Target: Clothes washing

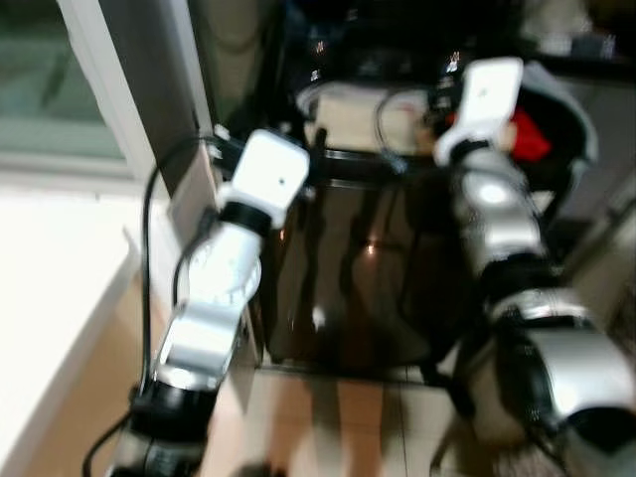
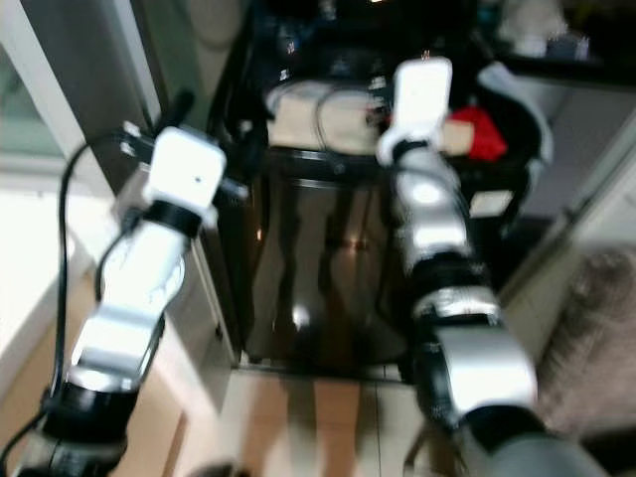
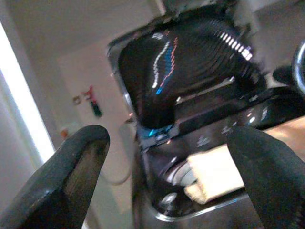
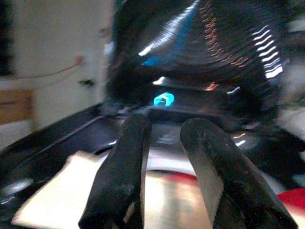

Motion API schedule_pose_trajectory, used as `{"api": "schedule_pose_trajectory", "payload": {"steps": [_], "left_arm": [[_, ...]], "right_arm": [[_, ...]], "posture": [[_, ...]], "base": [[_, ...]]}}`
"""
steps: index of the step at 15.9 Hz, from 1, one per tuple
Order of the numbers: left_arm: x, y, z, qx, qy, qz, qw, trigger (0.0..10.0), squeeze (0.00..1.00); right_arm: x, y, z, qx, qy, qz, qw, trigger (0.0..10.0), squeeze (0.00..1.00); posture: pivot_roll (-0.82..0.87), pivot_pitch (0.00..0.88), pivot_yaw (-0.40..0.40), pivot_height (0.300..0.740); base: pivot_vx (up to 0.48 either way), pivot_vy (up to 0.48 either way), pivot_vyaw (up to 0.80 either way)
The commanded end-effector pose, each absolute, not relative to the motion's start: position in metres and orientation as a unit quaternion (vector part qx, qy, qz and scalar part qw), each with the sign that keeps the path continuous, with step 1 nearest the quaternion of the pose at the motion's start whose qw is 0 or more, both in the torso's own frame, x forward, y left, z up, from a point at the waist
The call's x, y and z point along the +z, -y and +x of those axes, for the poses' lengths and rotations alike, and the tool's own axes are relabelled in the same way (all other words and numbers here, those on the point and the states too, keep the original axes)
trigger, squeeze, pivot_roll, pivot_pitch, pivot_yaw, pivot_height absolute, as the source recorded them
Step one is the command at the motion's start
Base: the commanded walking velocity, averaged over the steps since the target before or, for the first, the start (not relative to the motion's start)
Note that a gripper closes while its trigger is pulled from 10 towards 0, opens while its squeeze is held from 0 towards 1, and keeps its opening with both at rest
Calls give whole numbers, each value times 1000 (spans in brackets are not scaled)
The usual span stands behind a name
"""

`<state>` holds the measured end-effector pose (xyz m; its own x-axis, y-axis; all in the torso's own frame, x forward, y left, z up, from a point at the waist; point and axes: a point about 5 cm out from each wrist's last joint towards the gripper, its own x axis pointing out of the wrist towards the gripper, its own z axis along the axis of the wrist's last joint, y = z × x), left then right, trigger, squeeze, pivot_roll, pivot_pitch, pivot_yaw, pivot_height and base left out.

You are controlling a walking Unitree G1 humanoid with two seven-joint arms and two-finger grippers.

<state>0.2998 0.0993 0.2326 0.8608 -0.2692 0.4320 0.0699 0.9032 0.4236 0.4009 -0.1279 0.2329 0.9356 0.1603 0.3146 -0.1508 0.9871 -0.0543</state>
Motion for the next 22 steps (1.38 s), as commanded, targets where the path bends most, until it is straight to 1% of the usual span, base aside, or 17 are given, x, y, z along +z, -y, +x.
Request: {"api": "schedule_pose_trajectory", "payload": {"steps": [1, 2, 3, 6, 8, 11, 15, 17, 18, 20, 21, 22], "left_arm": [[232, -100, 301, -87, 245, 200, 945, 10000, 153], [232, -100, 301, -87, 245, 199, 945, 10000, 149], [230, -101, 301, -85, 241, 203, 945, 10000, 149], [229, -100, 301, -90, 239, 200, 946, 10000, 165], [232, -95, 298, -112, 251, 186, 943, 10000, 169], [240, -94, 294, -114, 281, 191, 933, 10000, 208], [244, -94, 292, -116, 292, 184, 931, 10000, 220], [244, -94, 292, -116, 293, 185, 931, 10000, 204], [244, -96, 291, -105, 295, 186, 931, 10000, 90], [245, -98, 291, -99, 296, 184, 932, 10000, 106], [246, -99, 291, -101, 298, 183, 931, 10000, 114], [246, -99, 290, -99, 298, 184, 931, 10000, 114]], "right_arm": [[228, 137, 403, 58, 132, 32, 989, 10000, 0], [212, 146, 407, 18, 69, 105, 992, 10000, 0], [204, 151, 406, 1, 54, 84, 995, 10000, 0], [203, 156, 405, -8, 60, 35, 998, 10000, 0], [208, 159, 406, -20, 65, 10, 998, 10000, 0], [220, 165, 408, -45, 83, -1, 996, 10000, 0], [234, 162, 411, -37, 102, -9, 994, 10000, 0], [236, 160, 412, -35, 107, -12, 994, 10000, 0], [240, 160, 413, -39, 109, -9, 993, 10000, 0], [249, 163, 416, -58, 102, 35, 992, 10000, 0], [265, 170, 423, -74, 62, 112, 989, 10000, 0], [266, 173, 424, -78, 43, 128, 988, 10000, 0]], "posture": [[33, 6, -25, 731], [35, 0, -29, 731], [35, 0, -29, 731], [33, 0, -31, 731], [31, 0, -33, 731], [34, 0, -36, 731], [37, 0, -36, 731], [42, 0, -36, 731], [45, 0, -35, 731], [47, 5, -31, 731], [49, 9, -33, 731], [49, 9, -33, 731]], "base": [[0, 0, 0], [0, 0, 0], [0, 0, 0], [0, 0, 0], [431, 0, 0], [480, 0, 0], [480, 0, 0], [480, 0, 0], [0, 0, 0], [0, 0, 0], [0, 0, 0], [0, 0, 0]]}}
